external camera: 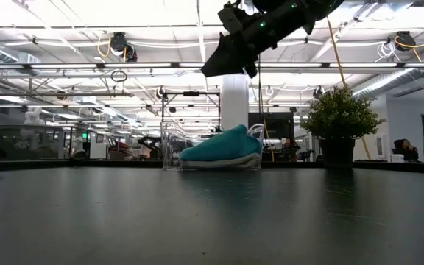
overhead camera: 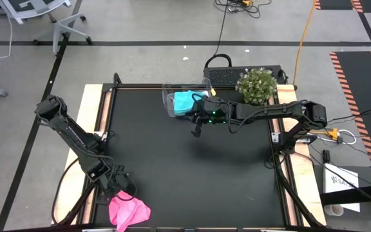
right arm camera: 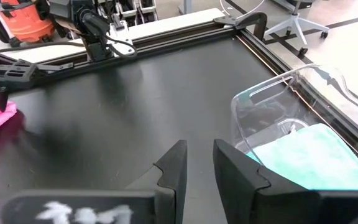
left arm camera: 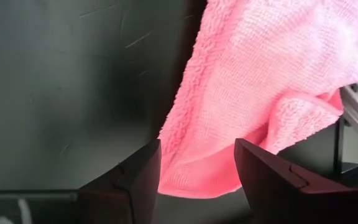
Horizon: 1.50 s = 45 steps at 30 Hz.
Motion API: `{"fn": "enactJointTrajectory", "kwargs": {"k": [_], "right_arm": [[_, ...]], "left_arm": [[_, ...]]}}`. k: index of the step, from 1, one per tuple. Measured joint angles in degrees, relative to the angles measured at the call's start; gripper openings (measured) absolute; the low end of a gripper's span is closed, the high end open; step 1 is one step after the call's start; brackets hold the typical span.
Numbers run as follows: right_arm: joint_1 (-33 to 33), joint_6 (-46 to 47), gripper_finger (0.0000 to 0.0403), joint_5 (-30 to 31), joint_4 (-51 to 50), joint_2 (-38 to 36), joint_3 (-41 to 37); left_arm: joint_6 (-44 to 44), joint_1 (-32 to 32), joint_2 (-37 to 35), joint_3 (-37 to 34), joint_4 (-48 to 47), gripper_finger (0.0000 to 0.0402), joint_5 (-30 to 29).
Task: Fold microfiber towels
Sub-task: Fold the pink microfiber cloth
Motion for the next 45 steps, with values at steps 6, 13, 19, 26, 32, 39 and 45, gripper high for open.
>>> {"fn": "enactJointTrajectory", "kwargs": {"k": [6, 13, 19, 26, 32, 39, 45], "right_arm": [[0.1, 0.0, 0.0068, 0.0, 0.0, 0.0, 0.0], [0.6, 0.0, 0.0068, -0.1, -0.7, 0.0, 0.0], [0.7, 0.0, 0.0068, -0.1, -1.9, 0.0, 0.0], [0.7, 0.0, 0.0068, -0.1, -2.2, 0.0, 0.0], [1.8, 1.2, 0.0067, -0.5, -3.2, -0.3, 0.0], [6.1, -0.6, 0.0026, -0.6, -3.8, -0.3, -0.1], [9.1, 5.7, 0.0006, -0.4, -3.4, -0.3, -0.1]], "left_arm": [[0.2, 0.0, 2.8, -0.1, 1.0, 0.0207, 0.1], [-1.8, 0.1, 7.5, -0.1, 4.8, 0.0204, -0.1], [-12.0, 3.2, 7.4, -0.1, 5.1, 0.0112, 0.0], [-16.3, 11.0, 3.2, 0.6, 5.2, 0.0014, -2.5], [-11.2, 20.7, -3.2, 4.4, 5.4, 0.0007, -21.4], [-5.2, 31.3, -5.3, 5.7, 16.9, 0.0005, -41.7], [-1.3, 38.1, -1.6, 5.7, 28.6, 0.0005, -39.9]]}}
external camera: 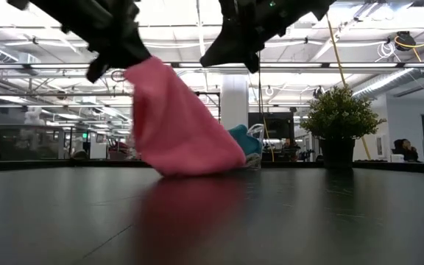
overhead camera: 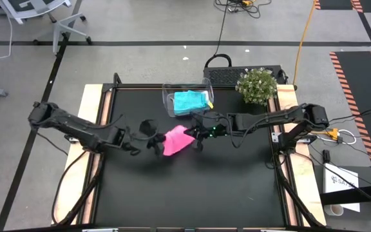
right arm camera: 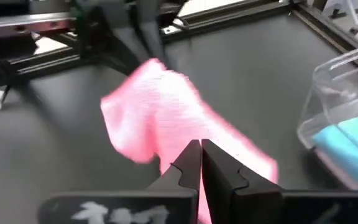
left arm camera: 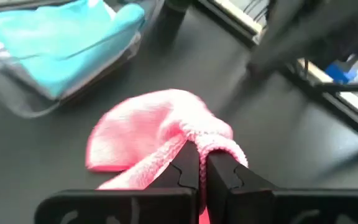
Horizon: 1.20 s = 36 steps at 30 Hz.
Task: Fold microfiber towels
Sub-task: Fold the pink microfiber cloth
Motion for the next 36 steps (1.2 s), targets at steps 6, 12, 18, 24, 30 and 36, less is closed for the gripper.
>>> {"fn": "enactJointTrajectory", "kwargs": {"k": [6, 12, 18, 24, 30, 36], "right_arm": [[2.8, 0.6, 0.0003, 4.5, -2.5, 0.0, 0.0], [4.9, 1.0, 0.0013, 4.3, -10.5, 0.0, 0.0], [6.1, -0.1, 0.0054, 4.5, -16.5, 0.7, 0.0], [5.9, -4.5, 0.0097, 6.1, -11.3, 4.9, 0.0], [5.5, -8.4, 0.0124, 6.3, -6.9, 9.6, 0.0], [5.8, -11.1, 0.0129, 6.3, -6.1, 10.4, 0.1]], "left_arm": [[1.2, 4.9, 5.1, 0.0, 5.7, 0.0004, 4.0], [1.8, 8.9, 9.3, -0.1, 11.1, 0.0004, 8.5], [3.9, 13.3, 13.2, 0.0, 19.5, 0.0007, 12.0], [3.7, 16.7, 18.7, 0.0, 25.7, 0.0007, 17.7], [1.9, 18.1, 23.3, 0.0, 28.4, 0.0006, 22.8], [1.8, 18.9, 24.7, 0.0, 29.5, 0.0004, 24.8]]}}
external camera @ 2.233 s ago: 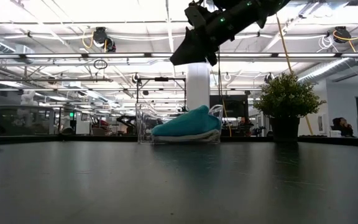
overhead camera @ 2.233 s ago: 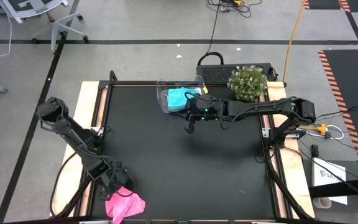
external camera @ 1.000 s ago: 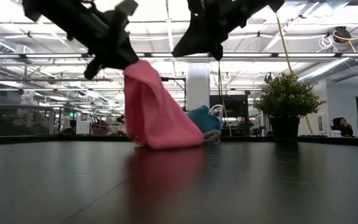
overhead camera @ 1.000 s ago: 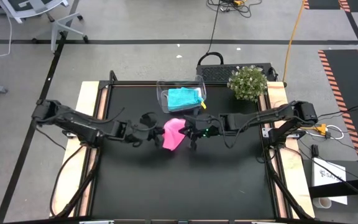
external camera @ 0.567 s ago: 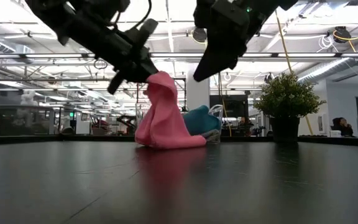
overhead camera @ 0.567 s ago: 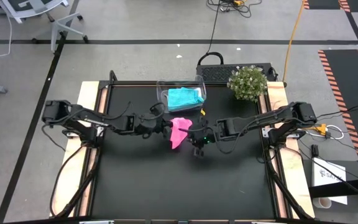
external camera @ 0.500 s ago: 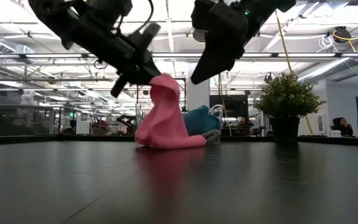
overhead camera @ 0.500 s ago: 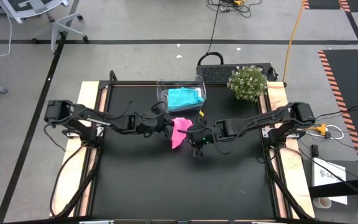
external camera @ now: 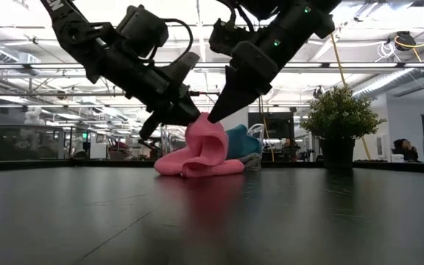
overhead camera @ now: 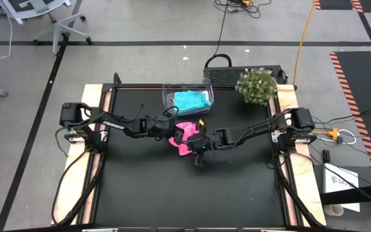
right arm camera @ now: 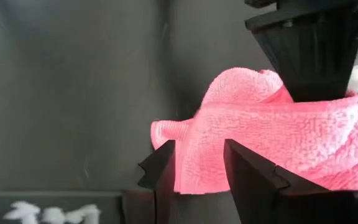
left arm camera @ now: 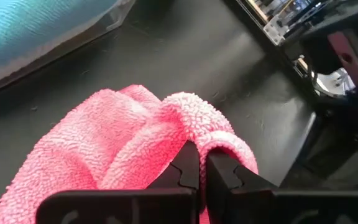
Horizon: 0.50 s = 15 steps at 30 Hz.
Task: Fold microfiber towels
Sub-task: Fold the pink microfiber cloth
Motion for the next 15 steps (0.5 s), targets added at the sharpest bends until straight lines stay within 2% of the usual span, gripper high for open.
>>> {"fn": "enactJointTrajectory", "kwargs": {"k": [5, 10, 15], "right_arm": [[-0.2, 1.3, 0.0130, -0.3, 1.5, 0.0, 0.0], [-0.1, 14.9, 0.0130, -6.1, 3.0, 0.0, 0.0], [0.9, 16.6, 0.0130, -4.0, 2.6, 0.0, 0.0]], "left_arm": [[2.0, 0.5, 0.0, 0.0, 1.0, 0.0007, 0.2], [3.6, 0.5, 0.0, 0.0, 3.0, 0.0005, 0.3], [3.3, 0.7, 0.0, 0.0, 5.9, 0.0004, 4.0]]}}
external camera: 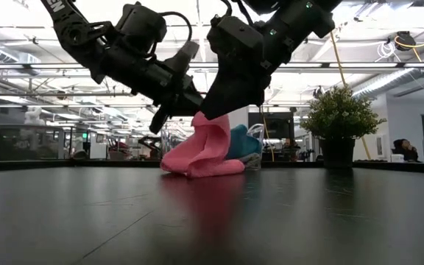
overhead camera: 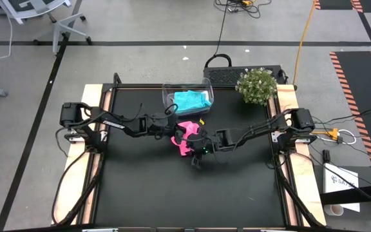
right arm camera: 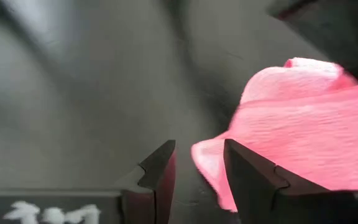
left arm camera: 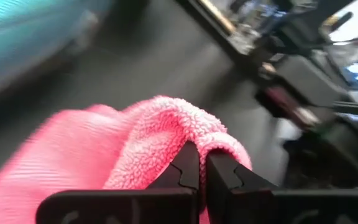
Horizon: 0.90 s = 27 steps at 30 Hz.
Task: Fold microfiber towels
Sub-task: Fold the pink microfiber cloth
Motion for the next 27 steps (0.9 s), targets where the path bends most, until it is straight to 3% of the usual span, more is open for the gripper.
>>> {"fn": "enactJointTrajectory", "kwargs": {"k": [4, 8, 12, 16, 20, 24, 27], "right_arm": [[0.3, 0.5, 0.0130, 0.8, 0.0, -0.2, 0.0], [0.2, 4.3, 0.0130, -1.8, -1.2, -1.5, 0.0], [0.3, 7.9, 0.0129, -2.6, -9.7, -4.7, 0.0], [0.2, 7.6, 0.0129, -2.3, -15.3, -7.3, 0.0], [0.1, 5.6, 0.0129, -2.2, -12.4, -8.1, 0.0], [-0.4, 4.1, 0.0129, -1.4, -7.0, -7.9, 0.0], [-0.6, 1.7, 0.0129, 4.7, -4.4, -7.6, 0.0]], "left_arm": [[-2.4, 0.4, -1.9, 0.0, 0.9, 0.0006, 5.6], [-2.0, 0.5, -7.1, 0.0, 0.3, 0.0004, 6.1], [-0.4, 1.4, -15.9, 0.0, 0.4, 0.0003, 6.0], [4.8, 2.0, -25.6, 0.0, -0.9, 0.0004, 1.8], [9.5, 2.0, -32.4, 0.1, -5.0, 0.0003, -3.9], [10.6, 2.0, -35.2, 0.1, -8.9, 0.0003, -7.6], [10.7, 1.9, -35.2, 0.0, -9.2, 0.0003, -8.8]]}}
